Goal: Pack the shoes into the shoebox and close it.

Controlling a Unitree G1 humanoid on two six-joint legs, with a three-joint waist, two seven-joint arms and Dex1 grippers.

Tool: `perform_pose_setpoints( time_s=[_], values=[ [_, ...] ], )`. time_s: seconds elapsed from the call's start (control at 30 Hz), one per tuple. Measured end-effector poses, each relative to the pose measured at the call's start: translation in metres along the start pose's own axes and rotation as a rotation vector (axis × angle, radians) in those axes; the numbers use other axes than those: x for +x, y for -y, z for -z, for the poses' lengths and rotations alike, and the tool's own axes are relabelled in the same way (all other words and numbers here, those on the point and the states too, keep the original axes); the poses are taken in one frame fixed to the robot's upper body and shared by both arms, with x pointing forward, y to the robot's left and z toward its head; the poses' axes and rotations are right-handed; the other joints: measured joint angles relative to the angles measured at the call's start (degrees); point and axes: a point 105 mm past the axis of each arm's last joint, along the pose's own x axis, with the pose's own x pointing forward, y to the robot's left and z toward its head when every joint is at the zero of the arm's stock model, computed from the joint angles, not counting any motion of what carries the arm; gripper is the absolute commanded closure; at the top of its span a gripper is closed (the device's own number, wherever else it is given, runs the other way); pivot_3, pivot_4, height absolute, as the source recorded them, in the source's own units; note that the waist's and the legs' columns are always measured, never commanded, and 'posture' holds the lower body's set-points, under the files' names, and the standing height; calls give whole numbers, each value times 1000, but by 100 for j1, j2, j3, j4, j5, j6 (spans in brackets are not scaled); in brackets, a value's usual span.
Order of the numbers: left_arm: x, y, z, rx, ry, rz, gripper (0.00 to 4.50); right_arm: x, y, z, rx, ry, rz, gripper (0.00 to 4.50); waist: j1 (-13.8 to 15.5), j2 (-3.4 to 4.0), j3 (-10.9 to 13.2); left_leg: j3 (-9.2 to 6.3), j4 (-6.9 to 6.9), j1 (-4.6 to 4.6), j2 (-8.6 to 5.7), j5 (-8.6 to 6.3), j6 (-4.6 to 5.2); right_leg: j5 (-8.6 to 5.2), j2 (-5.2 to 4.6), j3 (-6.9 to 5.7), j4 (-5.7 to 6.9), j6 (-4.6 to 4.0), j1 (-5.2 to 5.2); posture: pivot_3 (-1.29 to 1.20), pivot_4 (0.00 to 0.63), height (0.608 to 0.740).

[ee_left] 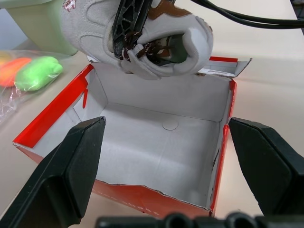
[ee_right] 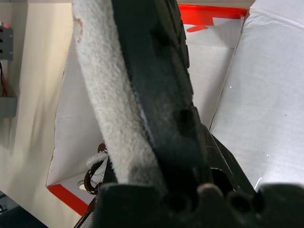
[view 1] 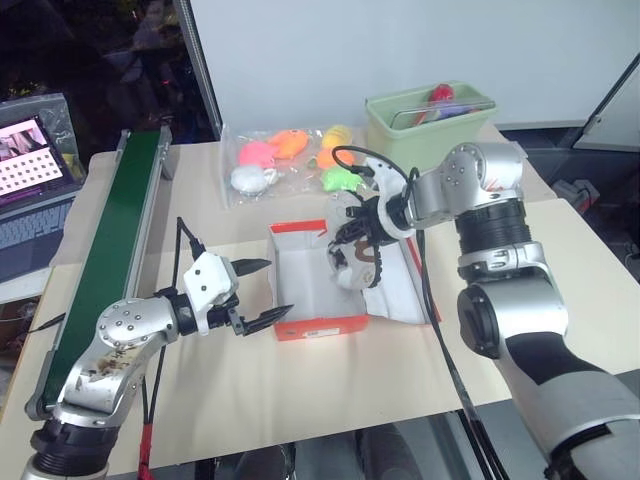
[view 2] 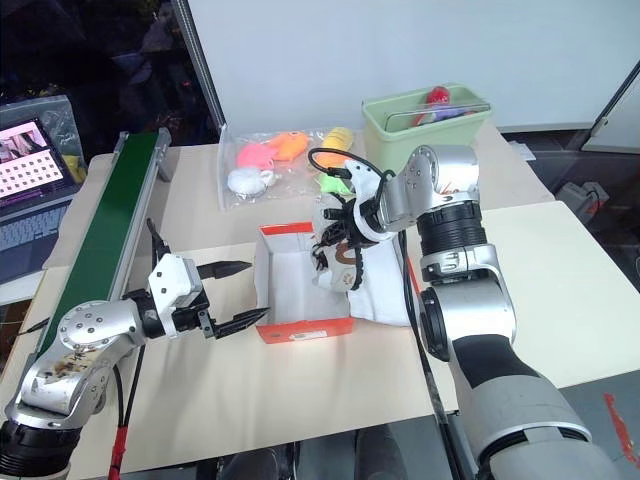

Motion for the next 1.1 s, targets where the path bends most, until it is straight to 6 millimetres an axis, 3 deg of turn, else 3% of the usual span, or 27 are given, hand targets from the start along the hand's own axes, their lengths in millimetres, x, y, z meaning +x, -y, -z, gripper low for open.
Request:
perform_pose_setpoints(
  time_s=[0.27,0.4,0.6,0.8,0.87,1.1],
  values=[
    [1,-1,-1,3,6,-5,90,33,-15,23,15,-65,-34,3880,0,0,0,6,0,-7,1,0,-1,4,-3,3,11,-4,-14,0,150,740],
    [1,0,-1,1,6,-14,90,37,-4,19,30,-33,3,3880,4,0,0,6,0,-7,-2,1,-1,4,-3,1,10,-3,-15,0,150,740],
    [1,4,-6,9,14,-15,90,42,21,30,18,-52,86,3880,-17,0,0,11,0,-5,-2,1,-1,5,-3,3,10,-4,-15,0,150,740],
    [1,4,-7,6,19,-16,90,47,18,33,-28,-67,77,3880,-17,0,0,15,0,-4,-1,1,-1,5,-2,4,10,-4,-16,0,150,740],
    [1,4,-7,7,21,-17,0,49,16,33,-42,-70,73,2923,-8,0,0,14,0,-4,-1,1,-1,5,-2,4,10,-4,-16,0,150,740],
    [2,1,-8,8,24,-24,0,50,15,28,-52,-46,73,661,-15,0,0,14,0,-4,-1,1,-2,5,-2,4,11,-5,-17,0,150,740]
  ],
)
